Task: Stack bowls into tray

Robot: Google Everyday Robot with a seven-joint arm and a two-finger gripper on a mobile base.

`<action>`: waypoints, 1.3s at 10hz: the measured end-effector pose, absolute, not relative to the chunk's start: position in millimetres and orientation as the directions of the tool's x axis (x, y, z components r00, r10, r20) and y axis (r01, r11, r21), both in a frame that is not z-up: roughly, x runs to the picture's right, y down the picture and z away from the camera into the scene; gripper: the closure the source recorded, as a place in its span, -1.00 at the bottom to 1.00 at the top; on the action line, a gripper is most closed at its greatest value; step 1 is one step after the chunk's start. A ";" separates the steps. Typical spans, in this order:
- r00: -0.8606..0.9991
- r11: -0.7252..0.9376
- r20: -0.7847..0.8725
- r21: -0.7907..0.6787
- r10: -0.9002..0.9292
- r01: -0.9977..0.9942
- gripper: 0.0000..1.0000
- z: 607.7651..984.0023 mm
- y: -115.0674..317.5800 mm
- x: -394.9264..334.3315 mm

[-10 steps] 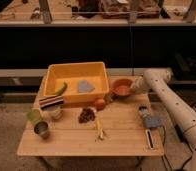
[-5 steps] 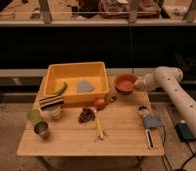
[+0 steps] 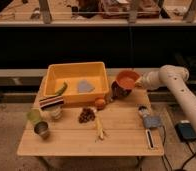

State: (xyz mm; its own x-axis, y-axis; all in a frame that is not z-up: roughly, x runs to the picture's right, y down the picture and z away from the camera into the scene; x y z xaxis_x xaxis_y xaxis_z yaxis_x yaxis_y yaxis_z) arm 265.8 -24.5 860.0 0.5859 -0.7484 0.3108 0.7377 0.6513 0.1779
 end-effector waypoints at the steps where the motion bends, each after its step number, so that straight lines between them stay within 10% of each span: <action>1: 0.585 0.651 0.313 0.178 -0.748 0.738 1.00 861.1 -24.8 264.4; 4: 0.581 0.649 0.324 0.158 -0.746 0.745 0.79 872.2 -19.3 263.2; 10: 0.560 0.626 0.345 0.111 -0.753 0.772 -0.46 911.7 -3.7 246.1; 13: 0.545 0.600 0.340 0.075 -0.766 0.796 -0.60 923.5 4.4 243.2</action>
State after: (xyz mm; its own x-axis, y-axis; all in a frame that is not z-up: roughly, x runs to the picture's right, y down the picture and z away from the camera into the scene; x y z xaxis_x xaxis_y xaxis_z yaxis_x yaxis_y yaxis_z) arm 243.2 4.4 923.5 0.5453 -0.7660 0.3404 0.7962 0.6003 0.0754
